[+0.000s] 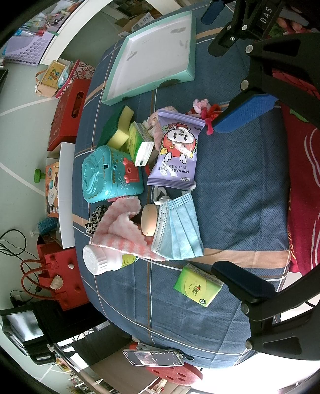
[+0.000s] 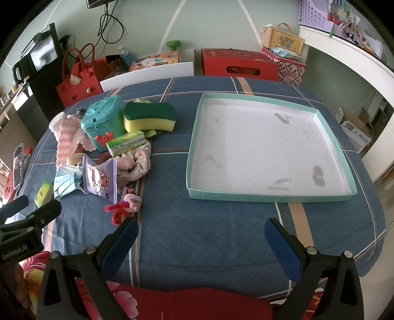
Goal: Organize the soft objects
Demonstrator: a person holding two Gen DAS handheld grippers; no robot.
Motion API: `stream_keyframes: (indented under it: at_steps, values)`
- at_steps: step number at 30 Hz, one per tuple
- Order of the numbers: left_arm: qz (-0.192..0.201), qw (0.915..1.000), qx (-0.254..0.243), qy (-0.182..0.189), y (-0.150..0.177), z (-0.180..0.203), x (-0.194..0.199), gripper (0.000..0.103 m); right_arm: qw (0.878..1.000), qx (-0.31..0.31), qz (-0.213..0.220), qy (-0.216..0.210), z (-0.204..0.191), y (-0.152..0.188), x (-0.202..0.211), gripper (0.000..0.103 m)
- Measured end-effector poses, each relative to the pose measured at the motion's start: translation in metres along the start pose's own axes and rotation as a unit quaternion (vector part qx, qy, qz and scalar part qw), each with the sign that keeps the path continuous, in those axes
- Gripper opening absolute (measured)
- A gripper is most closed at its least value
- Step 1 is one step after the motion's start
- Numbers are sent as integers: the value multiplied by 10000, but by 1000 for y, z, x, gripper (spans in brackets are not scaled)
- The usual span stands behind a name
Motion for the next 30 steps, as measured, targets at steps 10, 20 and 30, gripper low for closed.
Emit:
stream_keyframes:
  at_steps: [10,20,30]
  values:
    - [3,10000,4,1,0,0,0,103,10000,-66,20,-40,2,0,1,103]
    - [-5,9987,247,453,-3,-18,4,103,9989,-149,225,-372,4,-3,13,103]
    - [503,9958,550,526,-22,-86,15,103,9892,440,927,-1043,-33,-41,46,103]
Point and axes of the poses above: each gripper's, at about its wrist camera, not at the fingertips, and x roughly against the way its jaws point, z to its right, y to its underside, the point moved 1 cm from there along -x, roughly the way its jaws point, and after that the axes turned 2 degrees about -z, right-handed, at the moved point
